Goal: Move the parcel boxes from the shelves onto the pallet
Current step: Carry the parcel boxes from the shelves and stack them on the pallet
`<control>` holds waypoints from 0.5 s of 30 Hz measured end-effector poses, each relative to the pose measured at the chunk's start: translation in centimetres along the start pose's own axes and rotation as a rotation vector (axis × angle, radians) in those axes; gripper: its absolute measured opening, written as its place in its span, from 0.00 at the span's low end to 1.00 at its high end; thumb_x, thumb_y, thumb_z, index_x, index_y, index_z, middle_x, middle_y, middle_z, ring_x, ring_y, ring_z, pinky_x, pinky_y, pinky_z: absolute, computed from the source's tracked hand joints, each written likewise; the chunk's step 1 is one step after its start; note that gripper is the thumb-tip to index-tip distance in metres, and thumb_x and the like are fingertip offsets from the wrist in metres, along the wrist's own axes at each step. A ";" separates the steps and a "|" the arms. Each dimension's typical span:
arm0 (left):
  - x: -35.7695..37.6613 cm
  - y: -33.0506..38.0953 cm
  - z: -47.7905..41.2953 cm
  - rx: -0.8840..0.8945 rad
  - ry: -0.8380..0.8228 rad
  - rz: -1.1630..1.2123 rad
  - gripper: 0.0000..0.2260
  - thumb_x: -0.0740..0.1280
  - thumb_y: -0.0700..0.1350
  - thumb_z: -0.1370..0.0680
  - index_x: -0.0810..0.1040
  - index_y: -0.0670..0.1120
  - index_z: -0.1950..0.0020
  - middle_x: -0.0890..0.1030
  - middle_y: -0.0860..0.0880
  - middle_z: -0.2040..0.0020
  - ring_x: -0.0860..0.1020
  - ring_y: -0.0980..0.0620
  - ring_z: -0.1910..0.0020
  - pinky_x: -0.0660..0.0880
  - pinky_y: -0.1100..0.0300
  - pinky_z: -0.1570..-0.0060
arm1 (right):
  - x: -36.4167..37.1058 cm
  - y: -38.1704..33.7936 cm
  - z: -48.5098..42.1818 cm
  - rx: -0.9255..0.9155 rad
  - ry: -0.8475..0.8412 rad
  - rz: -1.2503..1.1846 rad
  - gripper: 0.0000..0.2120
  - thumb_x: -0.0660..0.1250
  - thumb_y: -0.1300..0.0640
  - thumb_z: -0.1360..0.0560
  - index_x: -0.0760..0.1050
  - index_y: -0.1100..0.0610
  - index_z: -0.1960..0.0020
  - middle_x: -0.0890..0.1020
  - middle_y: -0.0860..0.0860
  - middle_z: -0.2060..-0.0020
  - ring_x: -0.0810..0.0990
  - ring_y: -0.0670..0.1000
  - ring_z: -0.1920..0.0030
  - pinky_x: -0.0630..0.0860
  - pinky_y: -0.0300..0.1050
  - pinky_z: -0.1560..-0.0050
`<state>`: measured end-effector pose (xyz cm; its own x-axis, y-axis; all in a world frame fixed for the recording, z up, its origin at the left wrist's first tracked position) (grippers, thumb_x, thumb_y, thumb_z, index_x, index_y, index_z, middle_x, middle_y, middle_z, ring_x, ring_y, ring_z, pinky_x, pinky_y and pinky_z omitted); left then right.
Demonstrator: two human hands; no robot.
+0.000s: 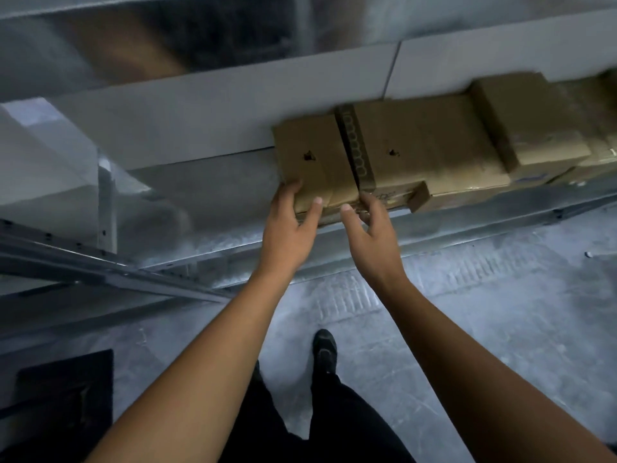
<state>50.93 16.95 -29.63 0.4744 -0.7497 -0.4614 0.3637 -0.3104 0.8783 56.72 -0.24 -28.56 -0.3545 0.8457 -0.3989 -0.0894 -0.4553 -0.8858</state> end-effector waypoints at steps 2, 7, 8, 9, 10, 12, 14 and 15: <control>-0.2 0.0 0.5 -0.018 0.039 0.045 0.22 0.67 0.58 0.18 0.71 0.52 0.26 0.74 0.54 0.27 0.74 0.56 0.31 0.73 0.58 0.36 | 0.1 0.0 -0.2 -0.001 -0.015 -0.025 0.32 0.63 0.36 0.19 0.67 0.51 0.21 0.74 0.46 0.28 0.74 0.46 0.30 0.73 0.50 0.29; -2.3 -0.8 3.1 -0.073 0.194 0.130 0.15 0.68 0.61 0.20 0.72 0.59 0.36 0.78 0.62 0.38 0.77 0.60 0.38 0.76 0.61 0.42 | 1.6 -0.6 -0.3 -0.015 -0.103 -0.039 0.31 0.63 0.31 0.22 0.72 0.51 0.28 0.76 0.50 0.51 0.78 0.47 0.50 0.77 0.47 0.45; -3.0 -1.1 3.9 -0.078 0.238 0.147 0.15 0.69 0.60 0.20 0.72 0.59 0.37 0.78 0.63 0.39 0.77 0.62 0.39 0.75 0.63 0.42 | 2.3 -0.9 0.0 -0.027 -0.130 -0.038 0.29 0.63 0.30 0.23 0.73 0.51 0.33 0.74 0.51 0.55 0.76 0.49 0.54 0.77 0.50 0.48; -3.9 -1.4 4.8 -0.082 0.287 0.164 0.15 0.69 0.59 0.20 0.72 0.59 0.36 0.77 0.64 0.38 0.76 0.63 0.38 0.73 0.66 0.42 | 3.0 -1.2 0.3 -0.046 -0.150 -0.034 0.27 0.63 0.30 0.24 0.72 0.50 0.38 0.72 0.51 0.56 0.74 0.50 0.55 0.76 0.51 0.49; -4.8 -1.7 5.8 -0.088 0.339 0.179 0.16 0.70 0.57 0.20 0.72 0.58 0.34 0.77 0.65 0.37 0.75 0.65 0.36 0.71 0.70 0.41 | 3.8 -1.6 0.7 -0.072 -0.164 -0.032 0.26 0.64 0.30 0.25 0.71 0.51 0.42 0.71 0.51 0.55 0.74 0.51 0.53 0.75 0.51 0.48; -6.8 -2.6 7.9 -0.108 0.437 0.208 0.19 0.71 0.55 0.20 0.72 0.56 0.30 0.75 0.68 0.35 0.71 0.71 0.34 0.67 0.76 0.40 | 5.5 -2.6 1.6 -0.123 -0.207 -0.027 0.26 0.65 0.30 0.27 0.69 0.52 0.45 0.72 0.50 0.49 0.73 0.49 0.48 0.73 0.42 0.45; -8.8 -3.6 10.2 -0.137 0.524 0.234 0.20 0.72 0.53 0.20 0.72 0.55 0.29 0.75 0.72 0.36 0.70 0.75 0.35 0.65 0.79 0.41 | 7.7 -3.6 2.9 -0.165 -0.285 -0.021 0.27 0.66 0.31 0.28 0.69 0.52 0.43 0.72 0.49 0.45 0.74 0.42 0.46 0.70 0.32 0.46; -10.0 -4.1 11.4 -0.147 0.571 0.246 0.21 0.73 0.52 0.20 0.73 0.55 0.29 0.76 0.72 0.37 0.71 0.74 0.35 0.67 0.78 0.42 | 8.9 -4.1 3.7 -0.185 -0.334 -0.025 0.27 0.67 0.32 0.27 0.70 0.51 0.40 0.73 0.48 0.43 0.74 0.40 0.44 0.71 0.31 0.44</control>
<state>35.59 19.08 -27.16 0.8958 -0.3465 -0.2783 0.2767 -0.0552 0.9594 50.52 8.10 -27.64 -0.6407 0.7050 -0.3042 0.0565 -0.3518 -0.9344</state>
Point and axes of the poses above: each hand's wrist, its own z-axis away from the middle knuckle, its own x-axis out of the palm, y = z × x, the point moved 9 cm from there along -z, towards the middle knuckle
